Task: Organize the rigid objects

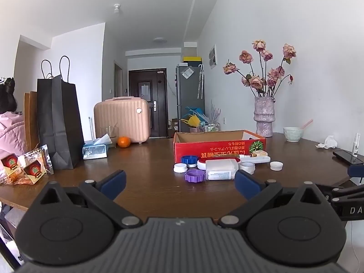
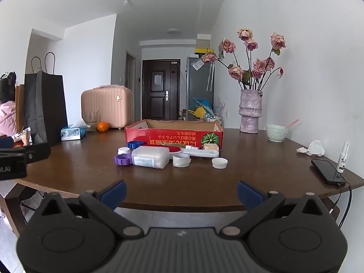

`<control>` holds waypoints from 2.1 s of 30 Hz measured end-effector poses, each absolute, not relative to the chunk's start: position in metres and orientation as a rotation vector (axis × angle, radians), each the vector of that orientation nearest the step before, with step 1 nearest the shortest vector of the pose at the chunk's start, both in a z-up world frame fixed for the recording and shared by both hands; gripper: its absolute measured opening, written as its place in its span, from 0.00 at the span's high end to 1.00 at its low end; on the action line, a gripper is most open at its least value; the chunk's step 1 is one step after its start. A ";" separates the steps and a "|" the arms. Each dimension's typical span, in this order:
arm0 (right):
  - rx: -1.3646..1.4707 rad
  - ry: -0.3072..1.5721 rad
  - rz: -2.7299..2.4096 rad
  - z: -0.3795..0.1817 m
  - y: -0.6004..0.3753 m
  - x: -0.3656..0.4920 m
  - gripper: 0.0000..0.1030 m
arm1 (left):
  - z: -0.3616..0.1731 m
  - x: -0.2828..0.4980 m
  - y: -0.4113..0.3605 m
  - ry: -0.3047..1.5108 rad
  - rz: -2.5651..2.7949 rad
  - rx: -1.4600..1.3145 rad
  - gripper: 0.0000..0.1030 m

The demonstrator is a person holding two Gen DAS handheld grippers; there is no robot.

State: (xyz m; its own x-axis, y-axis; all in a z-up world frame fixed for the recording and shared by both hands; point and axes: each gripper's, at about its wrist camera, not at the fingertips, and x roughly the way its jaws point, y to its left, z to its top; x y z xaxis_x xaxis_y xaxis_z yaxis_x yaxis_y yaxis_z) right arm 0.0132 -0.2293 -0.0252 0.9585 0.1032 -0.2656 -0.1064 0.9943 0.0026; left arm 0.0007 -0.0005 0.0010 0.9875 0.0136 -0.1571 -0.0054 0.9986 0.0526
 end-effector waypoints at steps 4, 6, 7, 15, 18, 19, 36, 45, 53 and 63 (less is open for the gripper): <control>-0.005 0.269 0.097 -0.023 -0.230 0.015 0.00 | 0.001 -0.001 -0.002 0.154 0.004 0.061 0.00; -0.004 0.275 0.094 -0.023 -0.230 0.016 0.00 | 0.001 -0.001 -0.003 0.152 0.007 0.060 0.00; -0.006 0.277 0.092 -0.024 -0.230 0.017 0.00 | 0.000 -0.001 -0.003 0.151 0.007 0.060 0.00; 0.005 0.281 0.077 -0.025 -0.231 0.018 0.00 | -0.002 -0.002 -0.008 0.144 -0.012 0.099 0.00; 0.002 0.284 0.090 -0.026 -0.228 0.018 0.00 | -0.002 -0.001 -0.007 0.137 -0.003 0.099 0.00; 0.002 0.282 0.091 -0.026 -0.228 0.018 0.00 | -0.002 -0.001 -0.006 0.139 -0.004 0.100 0.00; 0.003 0.286 0.094 -0.030 -0.227 0.018 0.00 | -0.004 0.001 -0.002 0.152 0.008 0.093 0.00; 0.004 0.293 0.089 -0.032 -0.228 0.019 0.00 | -0.006 0.002 -0.004 0.167 0.000 0.104 0.00; 0.002 0.295 0.088 -0.032 -0.228 0.018 0.00 | -0.007 0.002 -0.003 0.176 0.010 0.096 0.00; 0.002 0.295 0.088 -0.032 -0.228 0.019 0.00 | -0.008 0.003 -0.003 0.182 0.007 0.097 0.00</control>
